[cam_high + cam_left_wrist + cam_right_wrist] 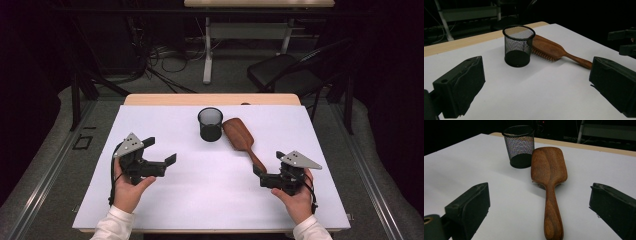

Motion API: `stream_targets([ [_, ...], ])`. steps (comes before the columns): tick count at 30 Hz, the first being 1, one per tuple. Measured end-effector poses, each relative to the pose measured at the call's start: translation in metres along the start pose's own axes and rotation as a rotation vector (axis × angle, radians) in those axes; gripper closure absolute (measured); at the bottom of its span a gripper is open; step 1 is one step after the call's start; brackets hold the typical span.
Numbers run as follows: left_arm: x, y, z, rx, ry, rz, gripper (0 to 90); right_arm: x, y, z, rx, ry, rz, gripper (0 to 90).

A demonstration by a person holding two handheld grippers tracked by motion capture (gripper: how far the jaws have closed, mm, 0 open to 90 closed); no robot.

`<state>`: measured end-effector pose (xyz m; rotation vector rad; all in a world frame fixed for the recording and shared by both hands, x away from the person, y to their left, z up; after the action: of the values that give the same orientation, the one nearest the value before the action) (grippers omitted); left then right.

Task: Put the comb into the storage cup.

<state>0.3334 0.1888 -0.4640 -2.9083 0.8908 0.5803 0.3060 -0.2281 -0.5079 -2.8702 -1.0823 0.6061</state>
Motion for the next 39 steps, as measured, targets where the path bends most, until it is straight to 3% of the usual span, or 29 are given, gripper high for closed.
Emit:
stream_targets([
  [10,0.014,-0.004,-0.009,0.001,-0.019,0.0,0.3,0.008,0.0,-0.009,-0.012,-0.033,-0.003,3.1],
  [19,0.02,-0.006,-0.011,0.029,-0.038,-0.013,0.2,0.018,0.002,-0.022,-0.003,-0.063,-0.017,4.4],
  [27,0.015,-0.005,-0.009,0.045,-0.038,-0.016,0.3,0.025,0.002,-0.026,0.004,-0.085,-0.021,5.0],
  [39,0.01,-0.013,-0.013,0.02,-0.014,-0.028,0.3,0.028,0.013,-0.03,0.041,-0.095,-0.026,6.9],
])
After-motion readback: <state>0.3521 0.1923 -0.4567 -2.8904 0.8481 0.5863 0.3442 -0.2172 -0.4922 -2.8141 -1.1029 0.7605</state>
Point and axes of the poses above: each handheld gripper's, and its own axes: x roughly forward along the jaws, z roughly out of its underside, y roughly to its right, the point moved 1 cm from there along x, roughly forward along the jaws, and after that the axes turned 11 degrees about -z, right-handed, at the moved point
